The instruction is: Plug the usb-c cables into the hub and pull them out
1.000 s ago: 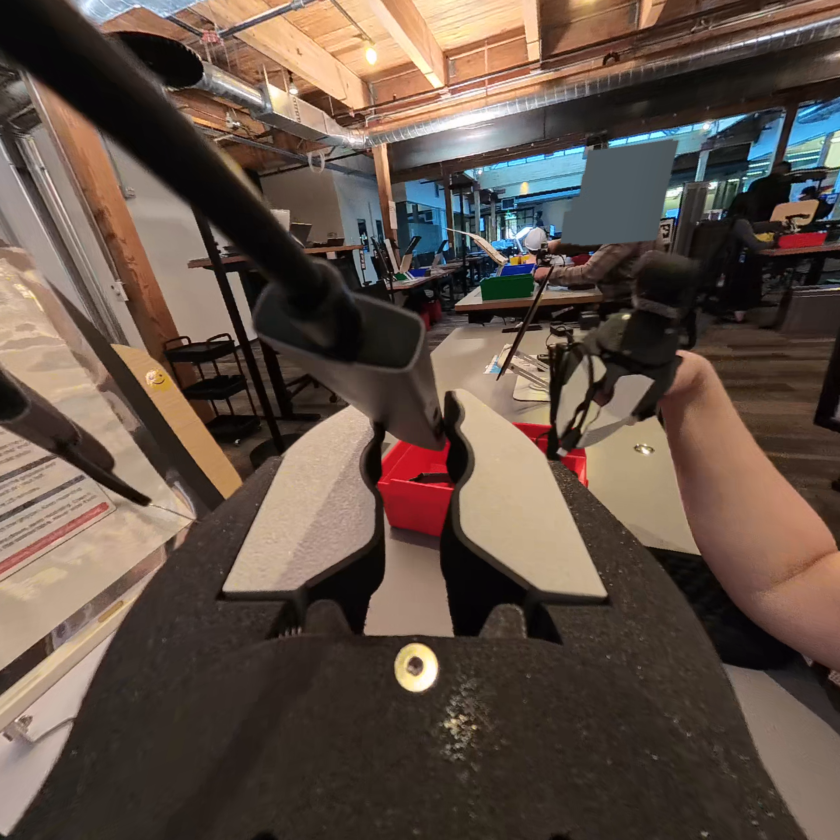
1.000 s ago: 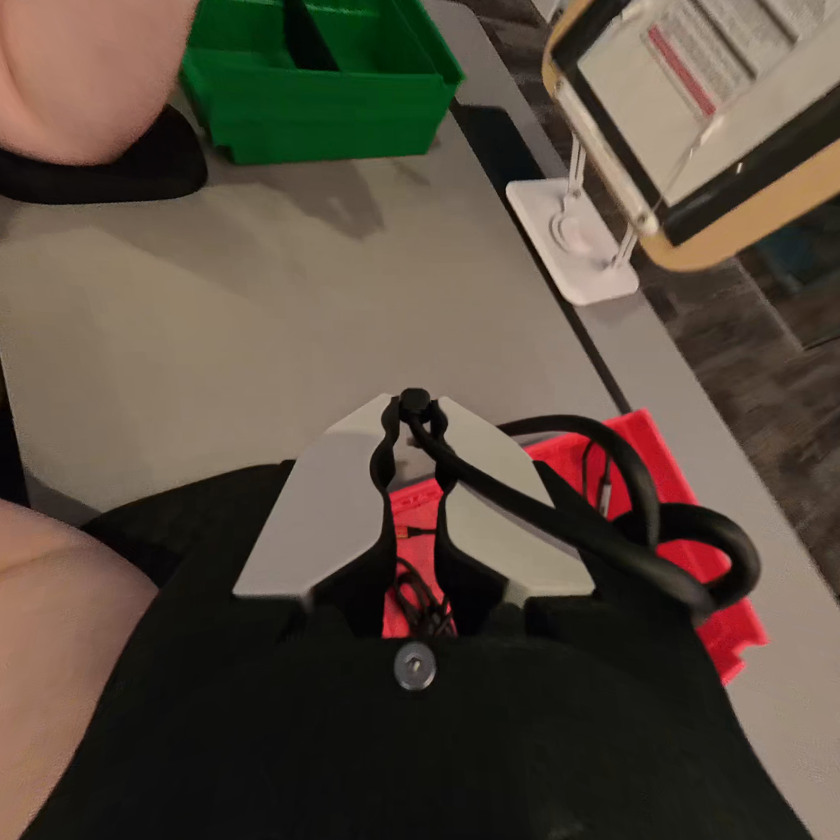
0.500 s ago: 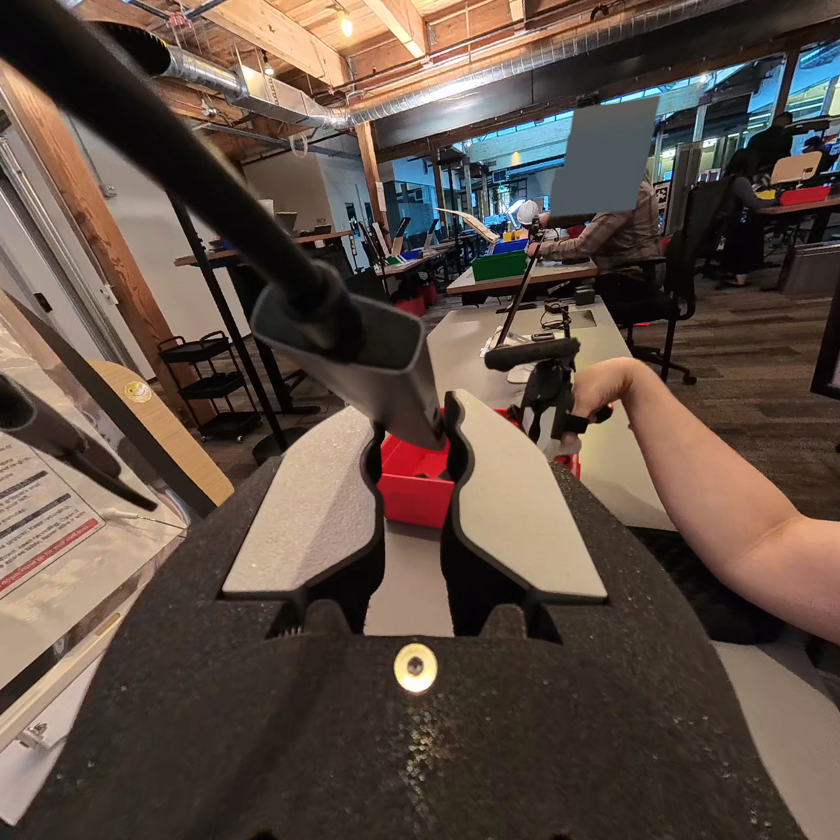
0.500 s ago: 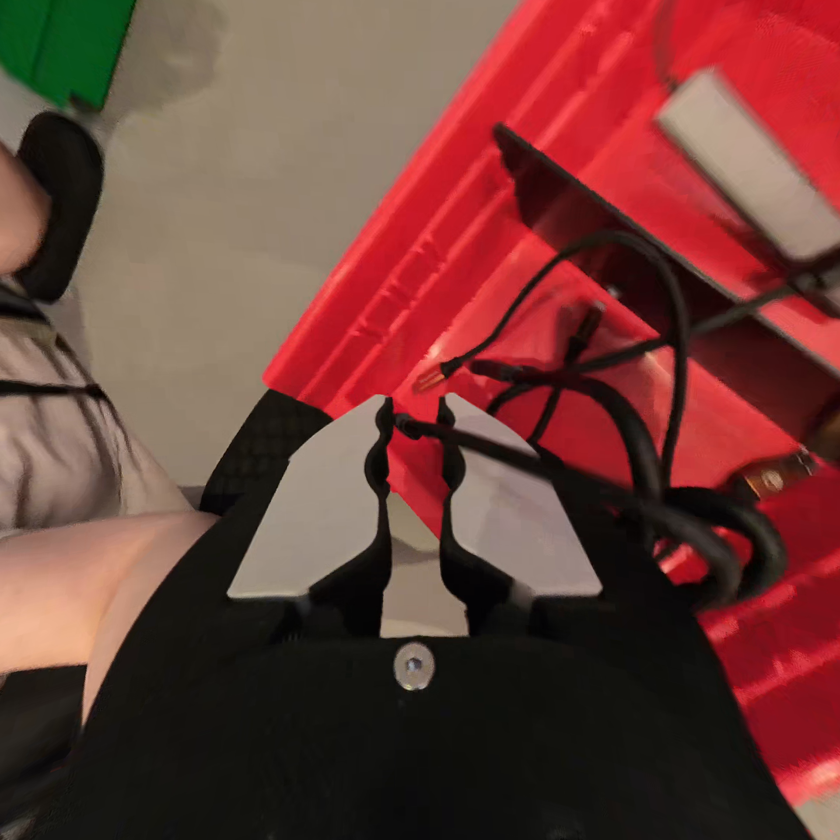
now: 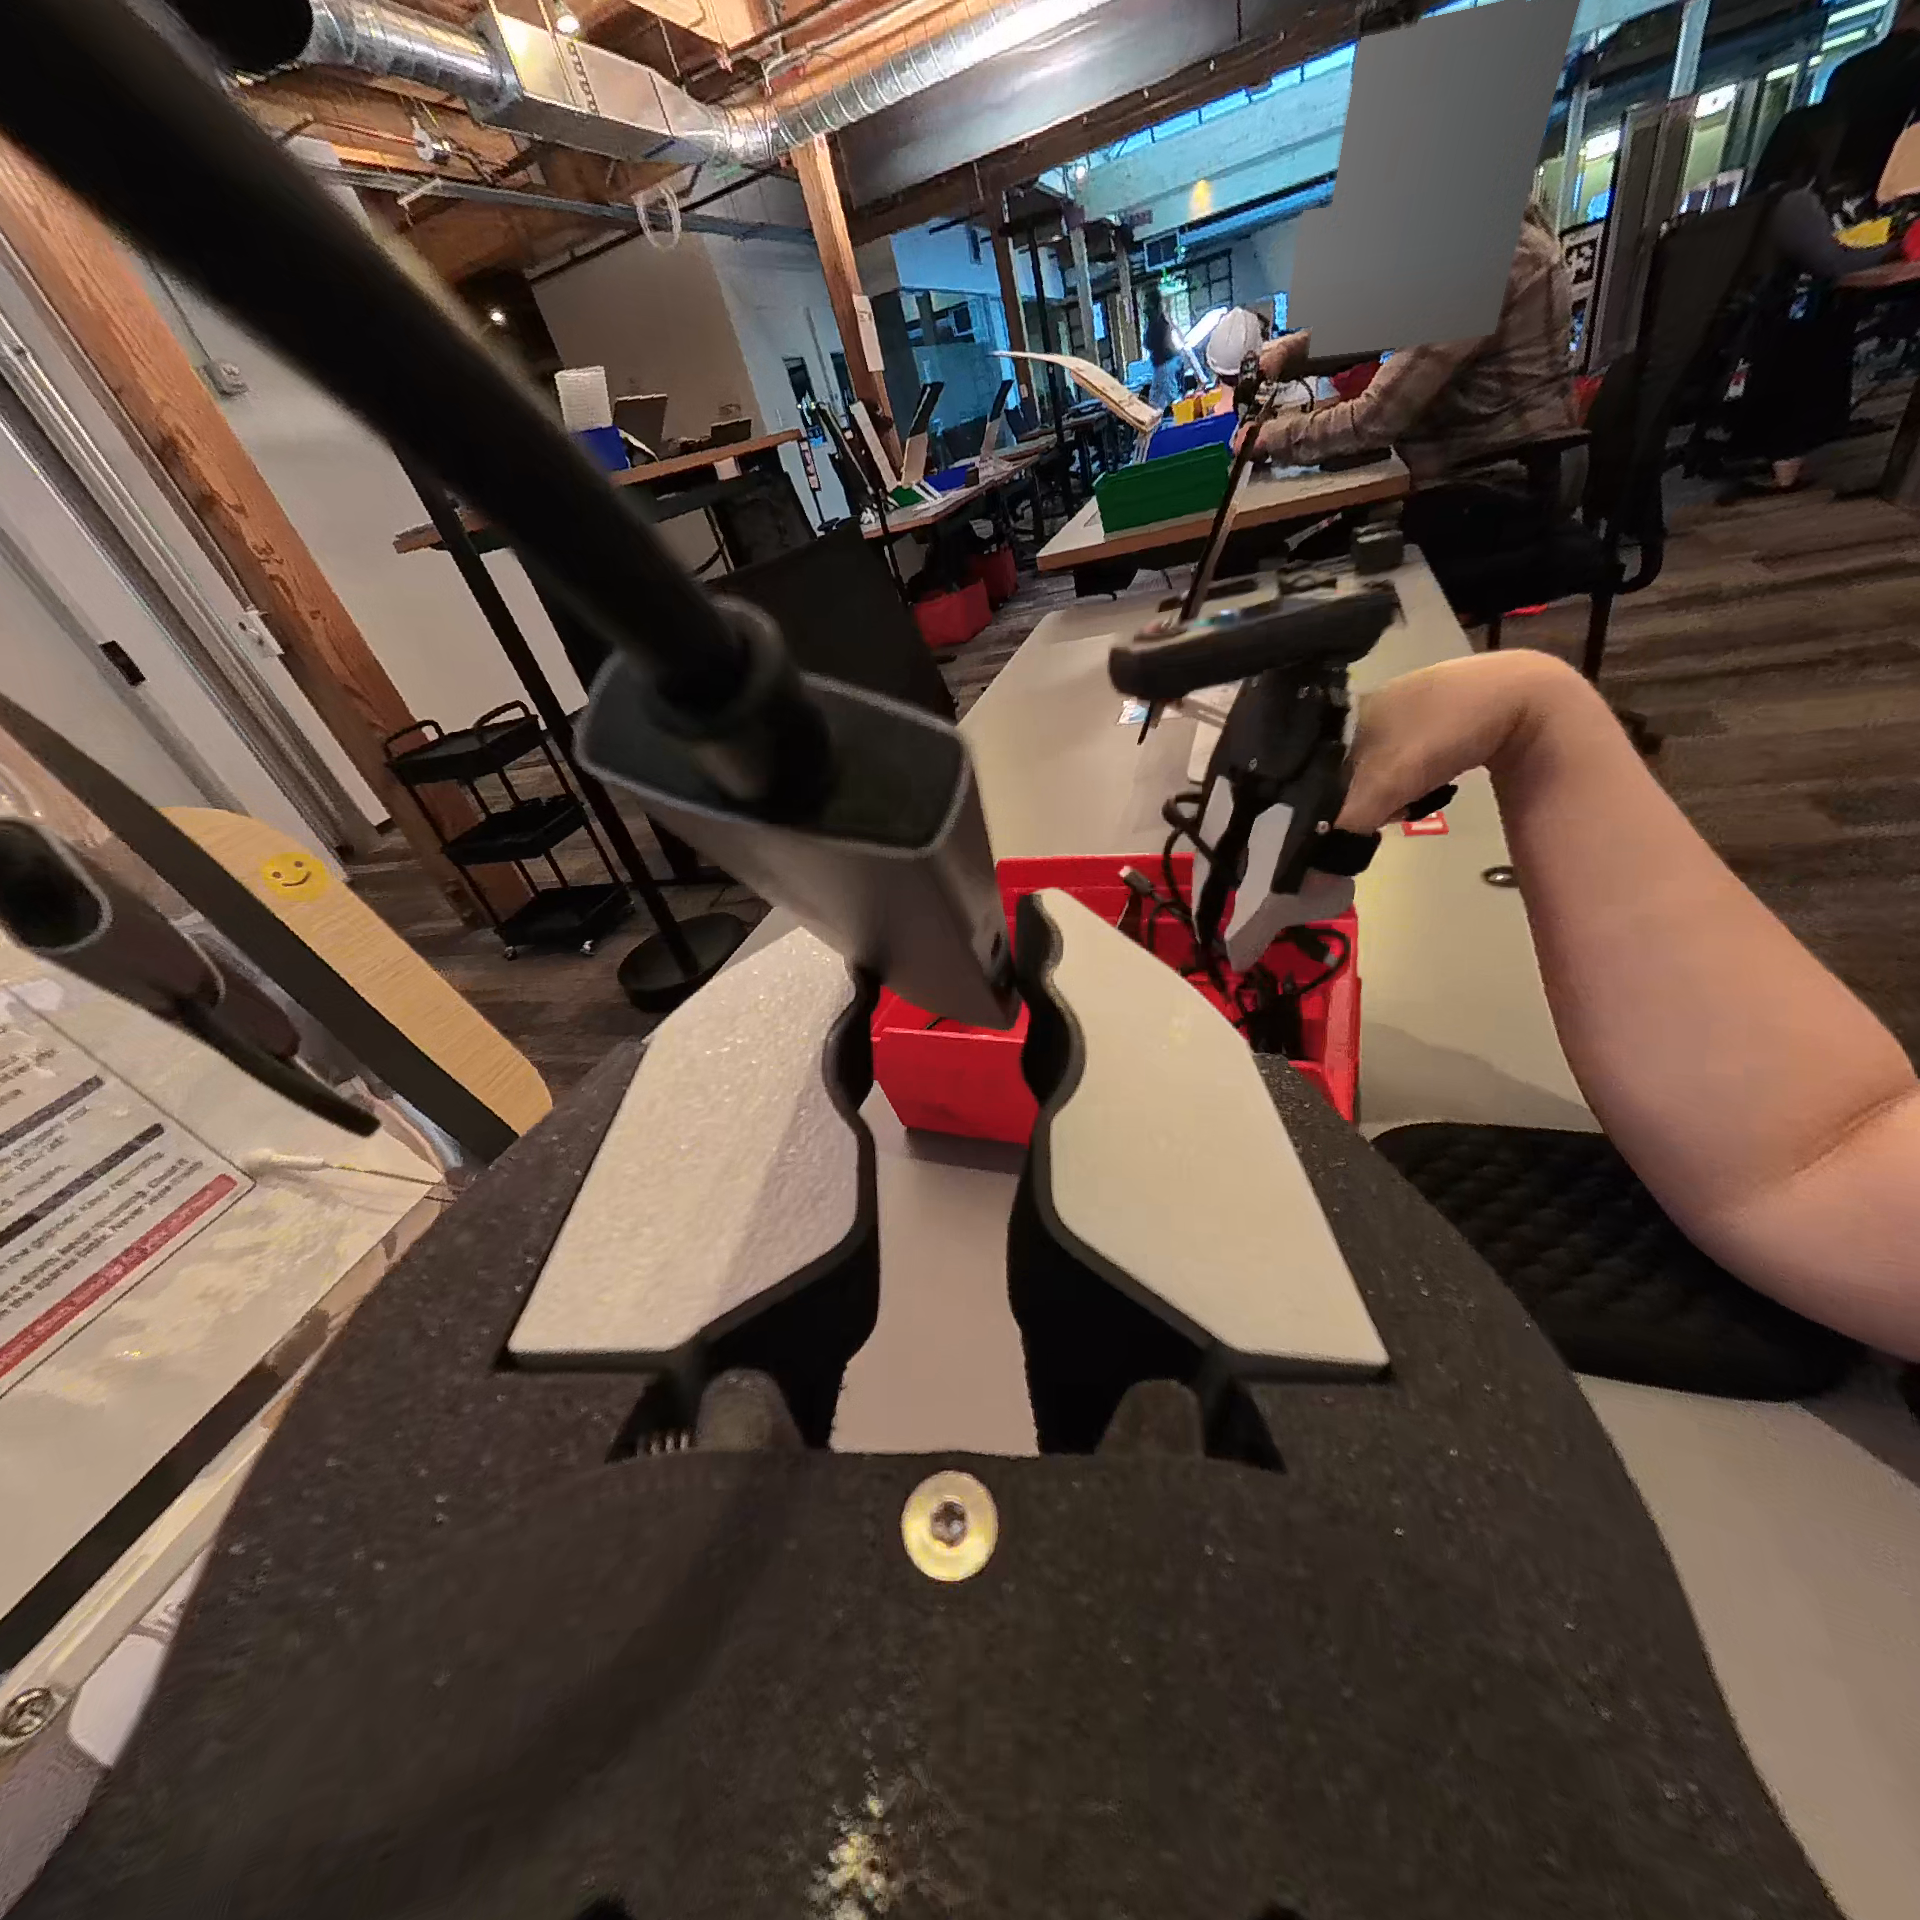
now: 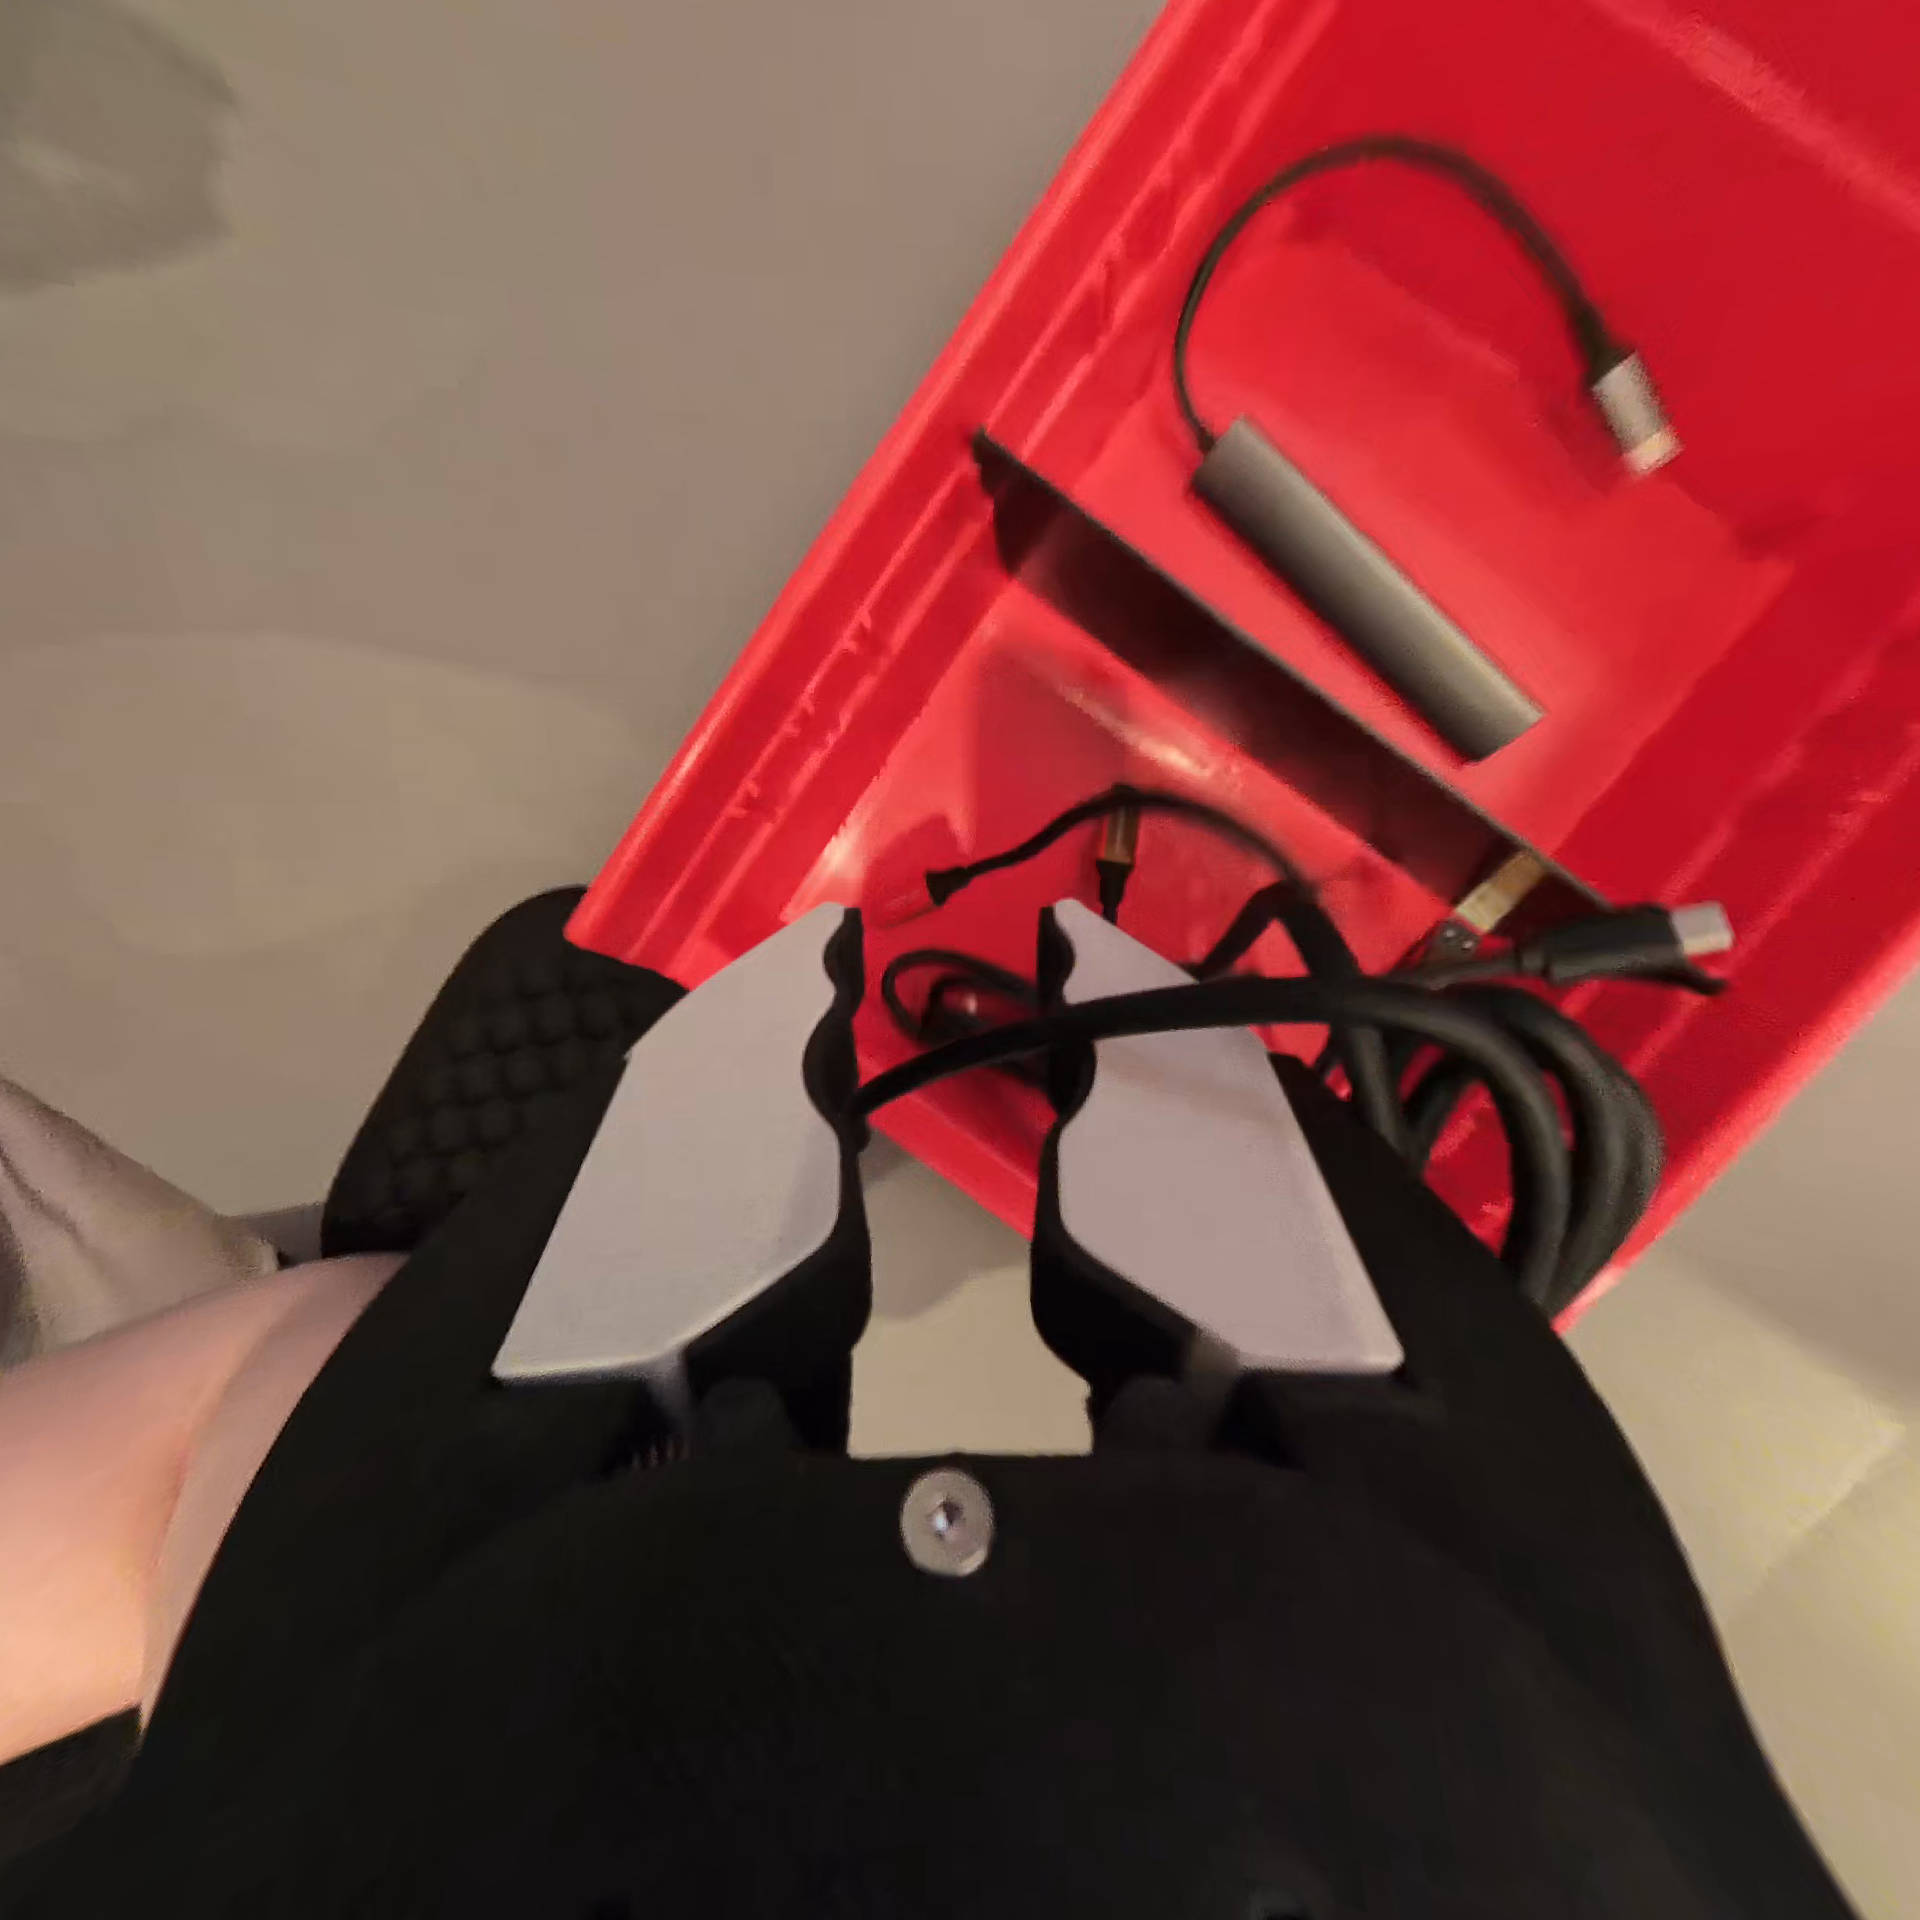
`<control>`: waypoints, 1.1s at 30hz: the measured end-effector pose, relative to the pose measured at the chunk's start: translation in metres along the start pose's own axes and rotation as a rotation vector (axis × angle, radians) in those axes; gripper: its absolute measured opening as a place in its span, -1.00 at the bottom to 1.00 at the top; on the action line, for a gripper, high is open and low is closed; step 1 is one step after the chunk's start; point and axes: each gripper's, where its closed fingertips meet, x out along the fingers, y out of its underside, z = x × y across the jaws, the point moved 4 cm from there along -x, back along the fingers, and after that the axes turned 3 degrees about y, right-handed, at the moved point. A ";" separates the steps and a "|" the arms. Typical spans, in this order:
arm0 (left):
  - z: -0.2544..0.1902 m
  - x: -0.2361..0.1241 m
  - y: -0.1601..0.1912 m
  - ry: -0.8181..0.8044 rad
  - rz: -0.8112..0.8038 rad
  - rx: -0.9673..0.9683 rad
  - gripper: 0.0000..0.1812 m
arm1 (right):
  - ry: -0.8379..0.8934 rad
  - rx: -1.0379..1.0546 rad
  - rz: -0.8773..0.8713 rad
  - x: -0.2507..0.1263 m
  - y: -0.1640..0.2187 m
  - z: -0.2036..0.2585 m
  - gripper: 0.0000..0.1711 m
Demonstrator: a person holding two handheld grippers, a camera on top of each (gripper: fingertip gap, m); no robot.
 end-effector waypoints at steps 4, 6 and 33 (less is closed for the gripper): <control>-0.005 0.003 0.001 -0.009 0.026 0.040 -0.73 | -0.075 0.025 0.200 0.036 0.006 -0.002 -0.61; -0.005 0.002 0.000 -0.019 0.030 0.053 -0.73 | -0.113 0.073 0.262 0.046 0.010 -0.005 -0.62; -0.002 -0.001 0.001 -0.038 0.043 0.065 -0.73 | -0.320 0.235 0.259 0.042 0.004 0.011 -0.49</control>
